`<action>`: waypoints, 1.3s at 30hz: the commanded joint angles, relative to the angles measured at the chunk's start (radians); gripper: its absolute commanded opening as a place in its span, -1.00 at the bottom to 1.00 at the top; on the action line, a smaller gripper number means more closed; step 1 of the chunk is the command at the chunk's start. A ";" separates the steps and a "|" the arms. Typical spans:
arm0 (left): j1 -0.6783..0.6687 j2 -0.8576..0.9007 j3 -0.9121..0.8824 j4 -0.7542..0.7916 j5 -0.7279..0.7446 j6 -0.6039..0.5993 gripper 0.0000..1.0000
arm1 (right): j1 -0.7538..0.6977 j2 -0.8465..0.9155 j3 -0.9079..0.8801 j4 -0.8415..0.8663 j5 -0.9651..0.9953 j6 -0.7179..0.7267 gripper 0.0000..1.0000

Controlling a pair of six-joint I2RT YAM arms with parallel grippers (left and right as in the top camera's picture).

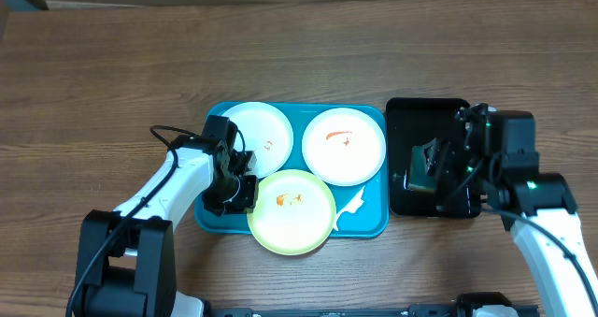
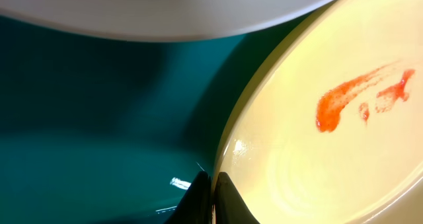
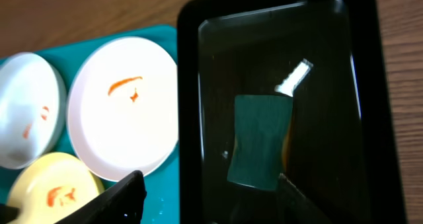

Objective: Clean dirty plates on tray and stack at the side
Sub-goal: 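Move left gripper to the yellow plate rim and grip it, then lower right gripper into the black tray over the green sponge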

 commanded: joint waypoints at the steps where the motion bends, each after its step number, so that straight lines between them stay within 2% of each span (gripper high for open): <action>1: -0.004 0.006 0.009 0.001 0.012 0.008 -0.87 | 0.005 0.082 0.021 0.019 0.000 -0.002 0.18; 16: -0.004 0.005 0.009 0.003 0.012 0.008 -0.79 | 0.006 0.360 0.022 0.071 0.087 0.047 0.19; 23: -0.004 0.006 0.009 0.005 0.012 0.008 -0.78 | 0.050 0.392 0.022 0.067 0.114 0.046 0.11; 26: -0.004 0.006 0.009 0.005 0.012 0.008 -0.78 | 0.105 0.391 0.025 0.049 0.231 0.048 0.15; 30: -0.004 0.006 0.009 0.004 0.011 0.008 -0.77 | 0.166 0.391 0.046 -0.001 0.414 0.180 0.18; 39: -0.004 0.006 0.009 0.004 0.012 0.008 -0.78 | 0.179 0.393 0.046 0.060 0.361 0.200 0.17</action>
